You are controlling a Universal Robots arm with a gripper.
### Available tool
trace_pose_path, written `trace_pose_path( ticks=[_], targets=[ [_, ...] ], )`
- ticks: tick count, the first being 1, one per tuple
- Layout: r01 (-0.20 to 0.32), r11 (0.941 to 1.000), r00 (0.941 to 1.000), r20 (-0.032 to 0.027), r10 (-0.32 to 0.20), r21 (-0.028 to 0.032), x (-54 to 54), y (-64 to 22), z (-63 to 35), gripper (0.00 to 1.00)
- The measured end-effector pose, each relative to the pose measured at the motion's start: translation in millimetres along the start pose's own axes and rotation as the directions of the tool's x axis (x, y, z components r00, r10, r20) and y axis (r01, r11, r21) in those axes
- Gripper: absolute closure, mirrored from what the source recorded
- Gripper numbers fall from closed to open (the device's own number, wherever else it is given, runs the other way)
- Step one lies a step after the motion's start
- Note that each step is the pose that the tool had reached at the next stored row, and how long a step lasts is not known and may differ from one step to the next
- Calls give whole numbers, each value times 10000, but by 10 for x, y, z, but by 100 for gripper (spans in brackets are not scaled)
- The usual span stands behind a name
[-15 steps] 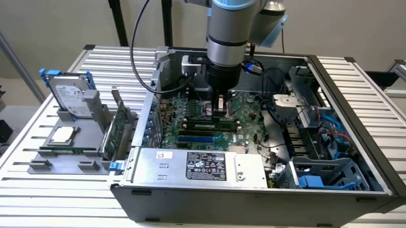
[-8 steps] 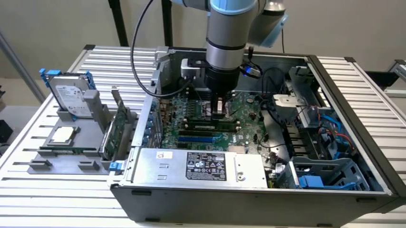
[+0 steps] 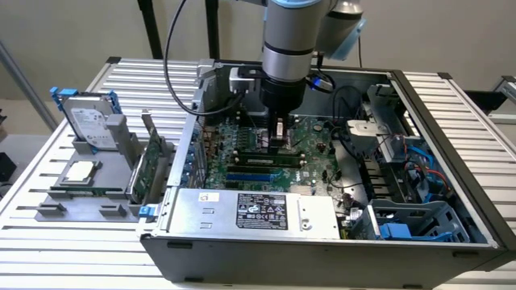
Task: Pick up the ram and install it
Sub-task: 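Press down the ram until it locks into place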
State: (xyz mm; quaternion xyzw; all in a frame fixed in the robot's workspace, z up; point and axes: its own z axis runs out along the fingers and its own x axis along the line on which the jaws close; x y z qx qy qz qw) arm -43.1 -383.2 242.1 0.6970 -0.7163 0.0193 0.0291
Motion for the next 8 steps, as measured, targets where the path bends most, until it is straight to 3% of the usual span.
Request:
trace_pose_path(
  ticks=[8],
  targets=[
    [1, 10000, 10000, 4, -1, 1, 2, 0, -27, 100]
  ],
)
